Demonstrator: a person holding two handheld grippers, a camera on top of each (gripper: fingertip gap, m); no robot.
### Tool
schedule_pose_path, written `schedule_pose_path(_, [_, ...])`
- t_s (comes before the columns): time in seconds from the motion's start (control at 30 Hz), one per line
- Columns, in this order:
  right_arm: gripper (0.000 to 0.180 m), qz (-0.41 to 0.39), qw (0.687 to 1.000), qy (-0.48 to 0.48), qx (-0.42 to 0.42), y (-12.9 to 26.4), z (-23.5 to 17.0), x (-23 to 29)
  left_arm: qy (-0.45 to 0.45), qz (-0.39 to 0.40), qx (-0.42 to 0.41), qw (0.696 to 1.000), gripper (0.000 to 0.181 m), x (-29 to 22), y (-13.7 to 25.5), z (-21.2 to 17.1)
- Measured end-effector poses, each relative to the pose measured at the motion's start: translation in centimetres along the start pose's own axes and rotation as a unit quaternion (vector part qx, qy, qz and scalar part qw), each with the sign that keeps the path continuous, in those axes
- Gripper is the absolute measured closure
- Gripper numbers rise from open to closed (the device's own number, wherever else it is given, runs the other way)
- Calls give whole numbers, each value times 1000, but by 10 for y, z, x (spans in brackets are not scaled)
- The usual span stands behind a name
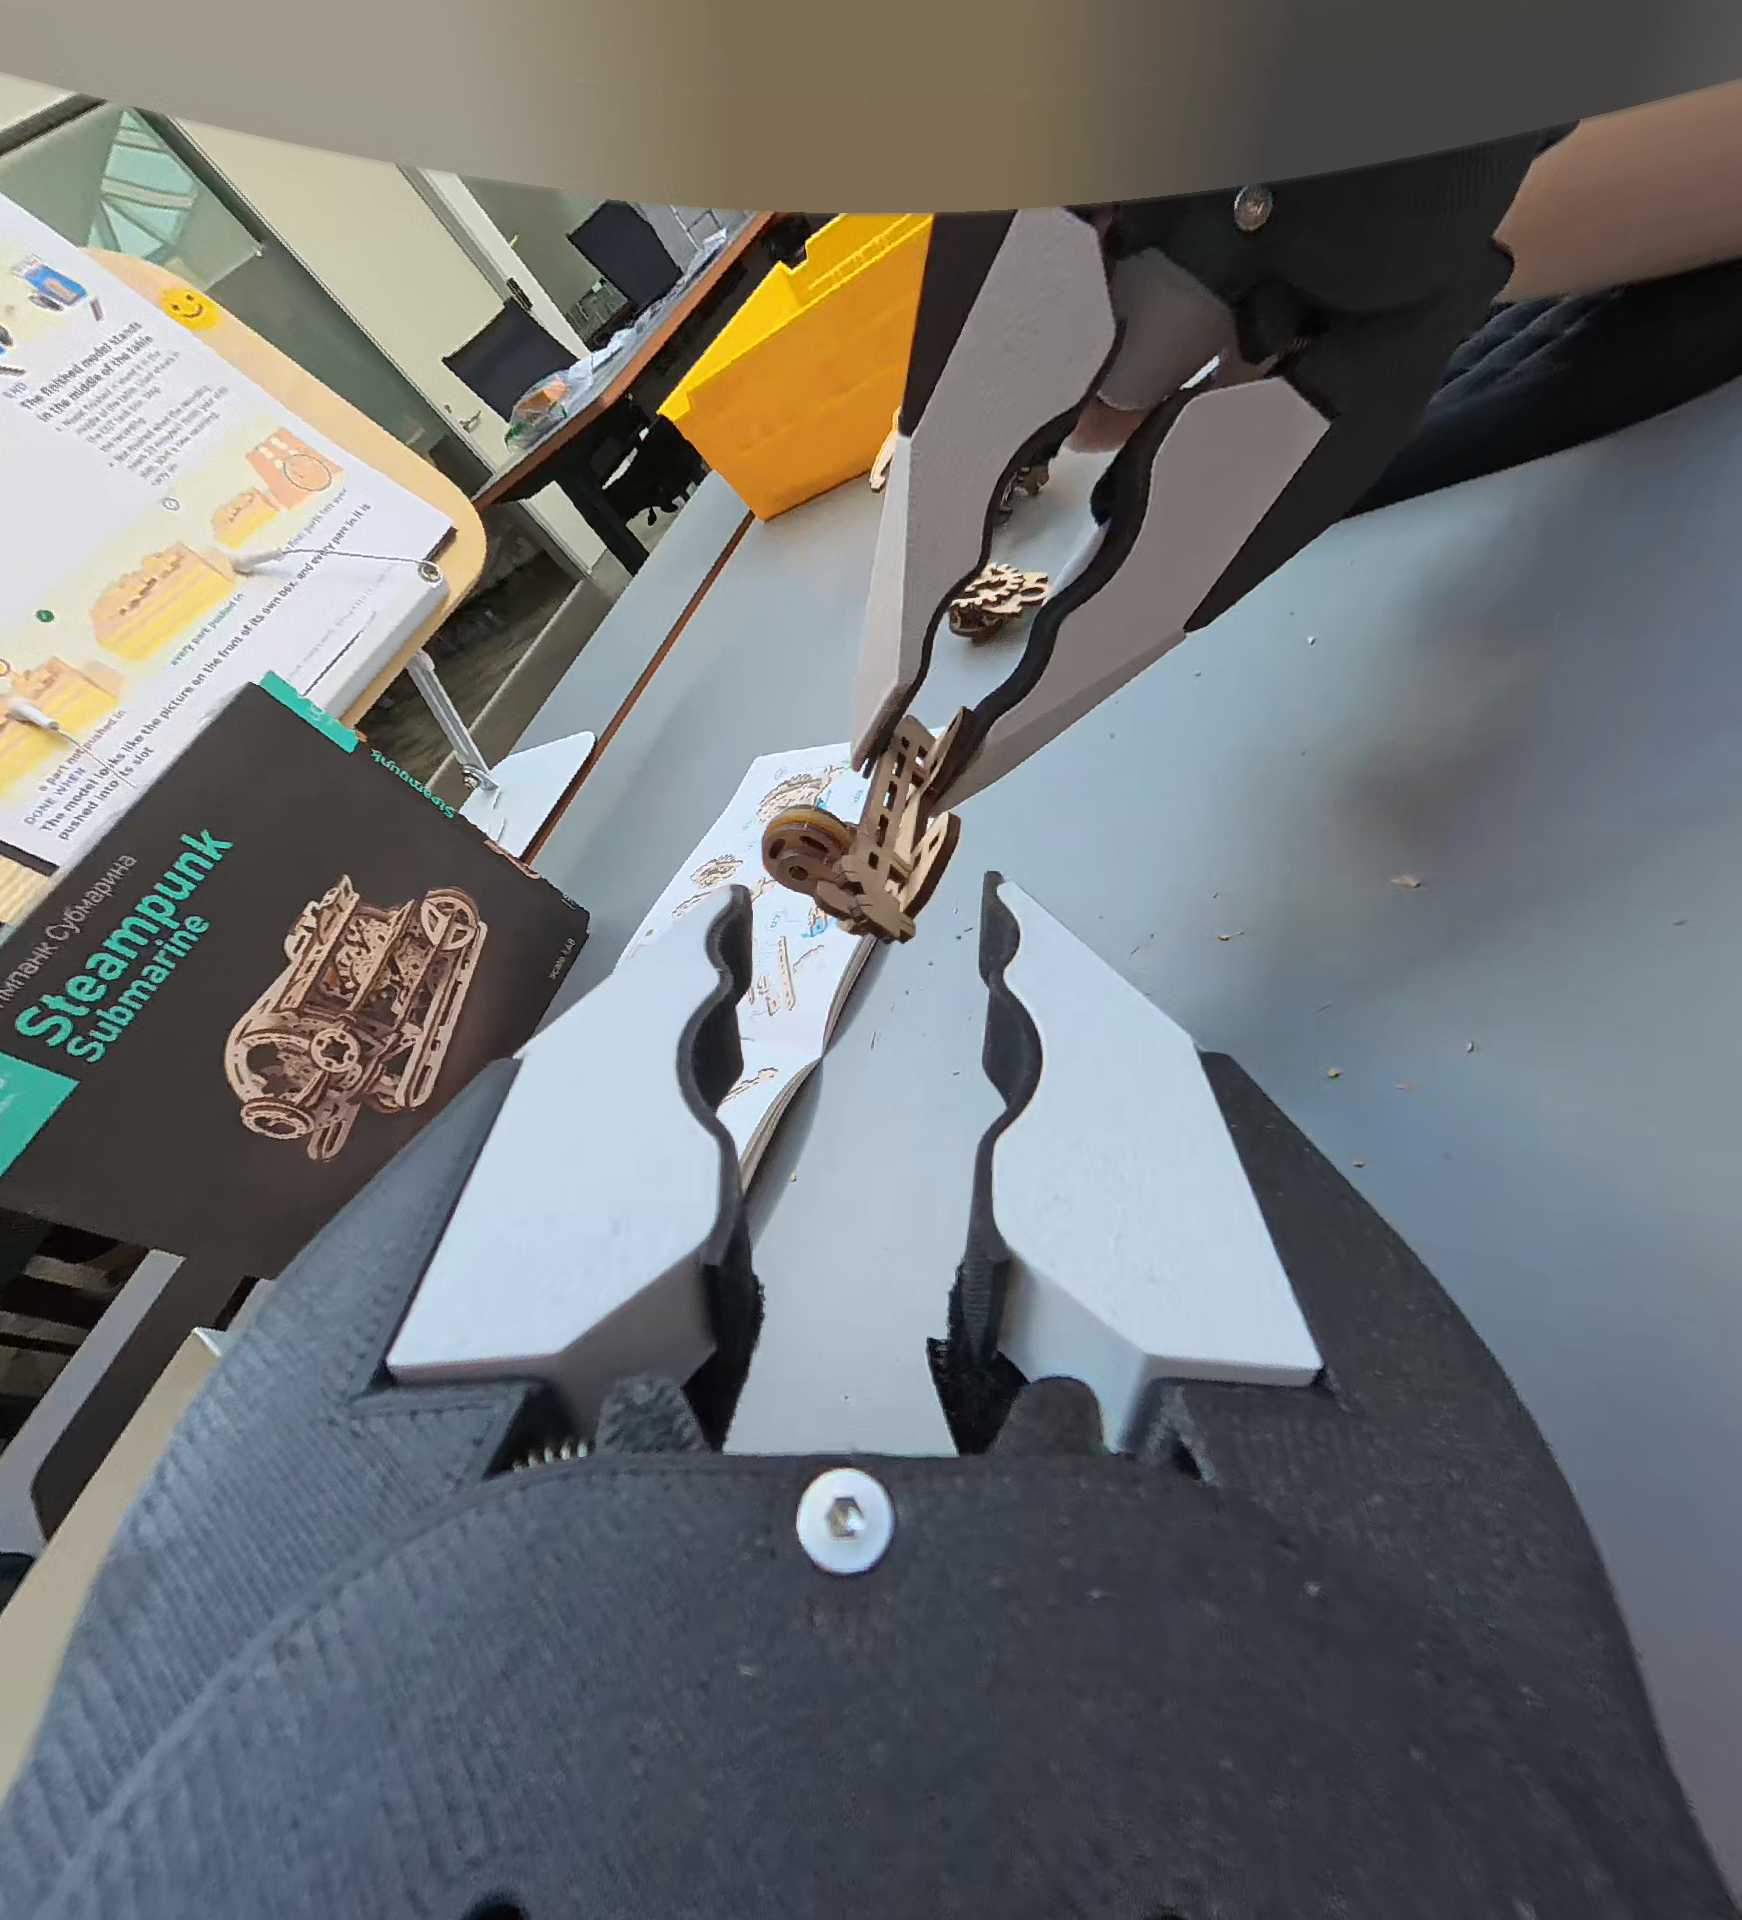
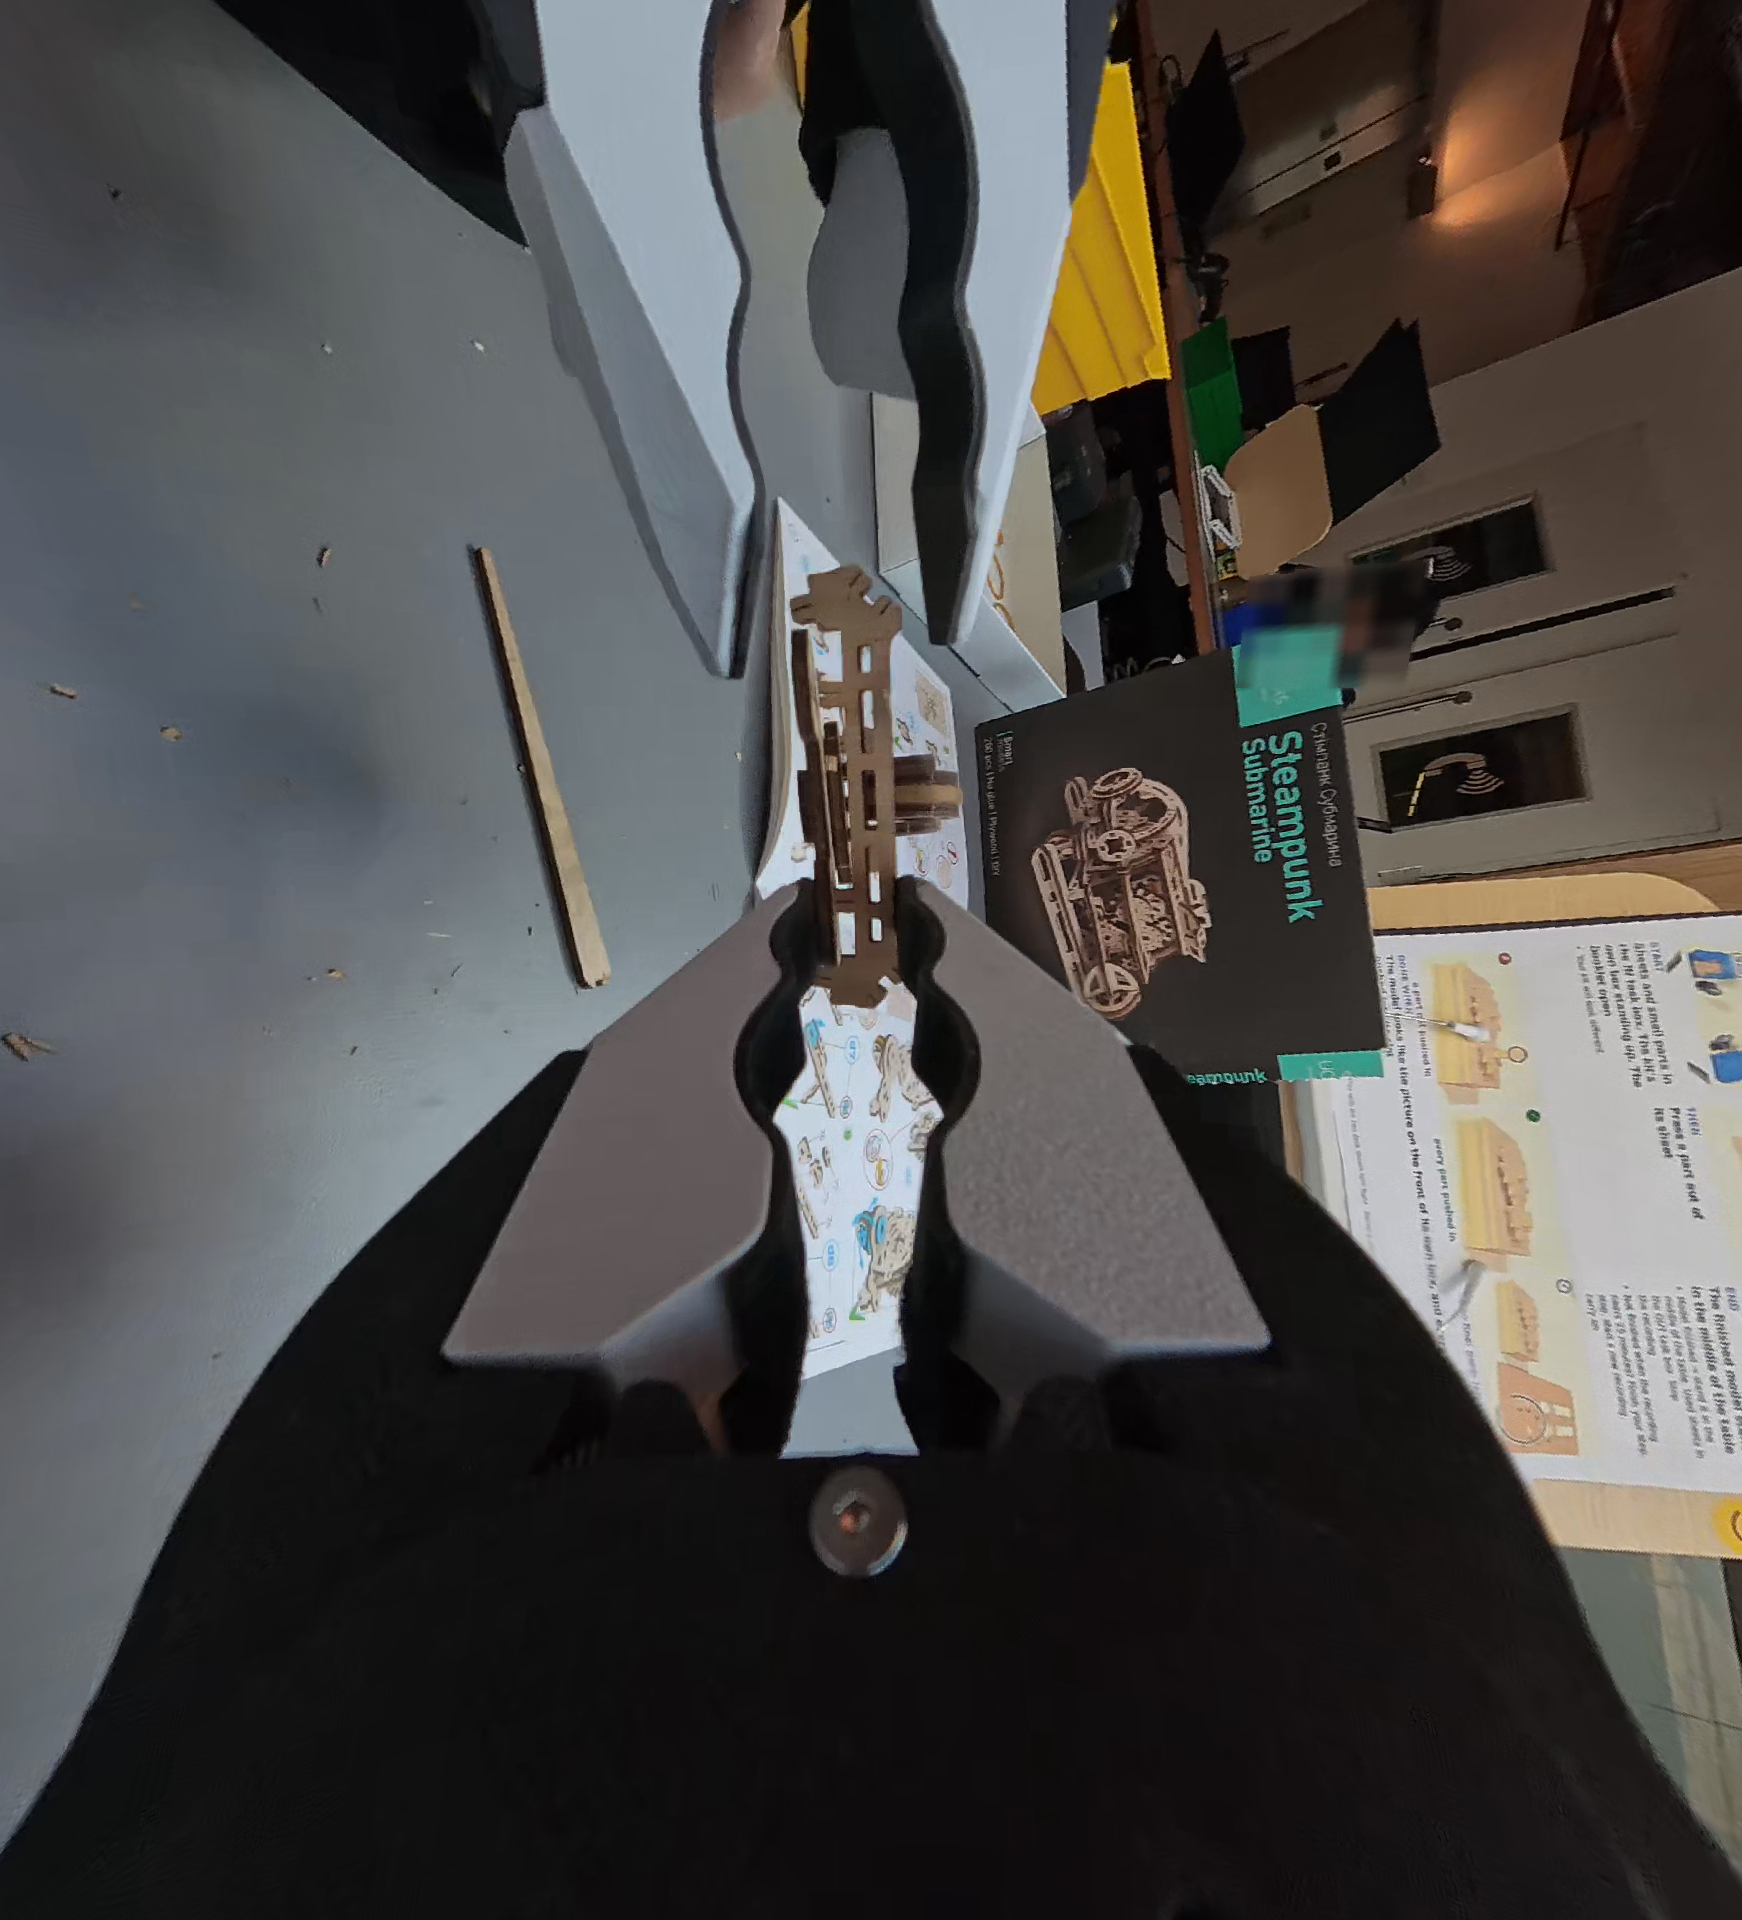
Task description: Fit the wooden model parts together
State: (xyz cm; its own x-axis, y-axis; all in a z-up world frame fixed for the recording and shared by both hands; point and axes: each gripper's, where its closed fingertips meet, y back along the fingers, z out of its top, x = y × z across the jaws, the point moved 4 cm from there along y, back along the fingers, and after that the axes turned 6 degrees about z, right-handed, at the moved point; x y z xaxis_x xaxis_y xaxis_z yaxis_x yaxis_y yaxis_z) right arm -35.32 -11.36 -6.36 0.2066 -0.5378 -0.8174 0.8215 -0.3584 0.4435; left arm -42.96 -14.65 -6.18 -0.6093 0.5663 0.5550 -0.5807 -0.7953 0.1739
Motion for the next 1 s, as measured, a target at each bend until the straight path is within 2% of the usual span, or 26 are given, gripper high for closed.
schedule_pose_path(0.07, [166, -40, 999, 28, -1, 4, 3, -6, 63, -31, -9, 998, 144, -1, 0, 3])
schedule_pose_path(0.13, [166, -74, 996, 56, 5, 7, 5, -10, 140, -54, -12, 989, 136, 4, 0, 3])
schedule_pose_path(0.2, [166, -101, 991, 88, 10, 9, 7, -12, 215, -65, -31, 974, 128, 14, 4, 6])
schedule_pose_path(0.37, [166, -124, 983, 133, 17, 7, 9, -9, 344, -116, -66, 930, 136, 29, 12, 9])
schedule_pose_path(0.5, [166, -118, 984, 129, 19, 5, 8, -8, 364, -141, -34, 920, 136, 22, 7, 2])
schedule_pose_path(0.63, [166, -117, 984, 134, 18, 4, 9, -6, 395, -172, -5, 902, 149, 13, -1, -5])
schedule_pose_path(0.77, [166, -114, 984, 136, 17, 3, 10, -5, 404, -182, -9, 897, 160, 12, -2, -5])
schedule_pose_path(1.0, [165, -122, 983, 137, 12, 5, 11, -6, 407, -179, -21, 895, 167, 14, -1, -4])
